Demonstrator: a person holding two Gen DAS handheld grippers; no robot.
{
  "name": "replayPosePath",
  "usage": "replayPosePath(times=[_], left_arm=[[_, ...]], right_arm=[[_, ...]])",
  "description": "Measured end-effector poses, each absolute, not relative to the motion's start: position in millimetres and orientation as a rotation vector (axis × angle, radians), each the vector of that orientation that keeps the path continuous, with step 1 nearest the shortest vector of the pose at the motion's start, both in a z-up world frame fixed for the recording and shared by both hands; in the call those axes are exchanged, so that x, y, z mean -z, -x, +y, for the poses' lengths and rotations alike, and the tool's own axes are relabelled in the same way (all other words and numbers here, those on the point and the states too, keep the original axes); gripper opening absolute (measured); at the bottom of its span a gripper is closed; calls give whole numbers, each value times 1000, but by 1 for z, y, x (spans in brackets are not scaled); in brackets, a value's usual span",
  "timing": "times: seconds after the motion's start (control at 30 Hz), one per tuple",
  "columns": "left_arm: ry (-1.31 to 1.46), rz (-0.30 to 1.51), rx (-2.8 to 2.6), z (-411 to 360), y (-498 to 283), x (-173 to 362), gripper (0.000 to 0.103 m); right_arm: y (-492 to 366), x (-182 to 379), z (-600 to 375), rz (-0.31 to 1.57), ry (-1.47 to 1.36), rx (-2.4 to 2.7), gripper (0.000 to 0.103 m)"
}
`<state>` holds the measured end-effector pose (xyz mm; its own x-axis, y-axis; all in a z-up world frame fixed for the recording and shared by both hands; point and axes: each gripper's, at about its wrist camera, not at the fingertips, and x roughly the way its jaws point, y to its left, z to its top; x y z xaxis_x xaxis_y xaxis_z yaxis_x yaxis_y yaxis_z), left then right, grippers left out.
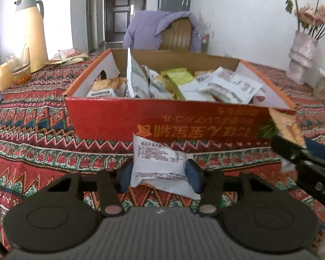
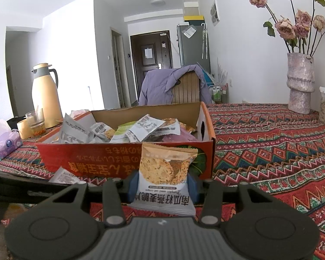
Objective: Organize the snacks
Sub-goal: 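Grasp the white printed wrapper with the left gripper while the right gripper holds its packet, then lift both held snacks and carry them over the box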
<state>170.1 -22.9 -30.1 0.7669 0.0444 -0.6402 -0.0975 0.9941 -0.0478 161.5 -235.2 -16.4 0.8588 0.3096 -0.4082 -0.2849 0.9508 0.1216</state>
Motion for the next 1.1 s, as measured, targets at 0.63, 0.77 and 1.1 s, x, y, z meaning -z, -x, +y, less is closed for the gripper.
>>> replayPosePath(times=[0.63, 0.77, 1.1], left_arm=[[68, 732, -86, -29, -173, 34, 91], [16, 760, -98, -45, -178, 45, 89], [31, 714, -80, -43, -167, 47, 71]], right_arm=[[-159, 15, -235, 431, -47, -308, 45], [-158, 15, -236, 431, -46, -310, 45], [-159, 14, -235, 427, -44, -313, 45]])
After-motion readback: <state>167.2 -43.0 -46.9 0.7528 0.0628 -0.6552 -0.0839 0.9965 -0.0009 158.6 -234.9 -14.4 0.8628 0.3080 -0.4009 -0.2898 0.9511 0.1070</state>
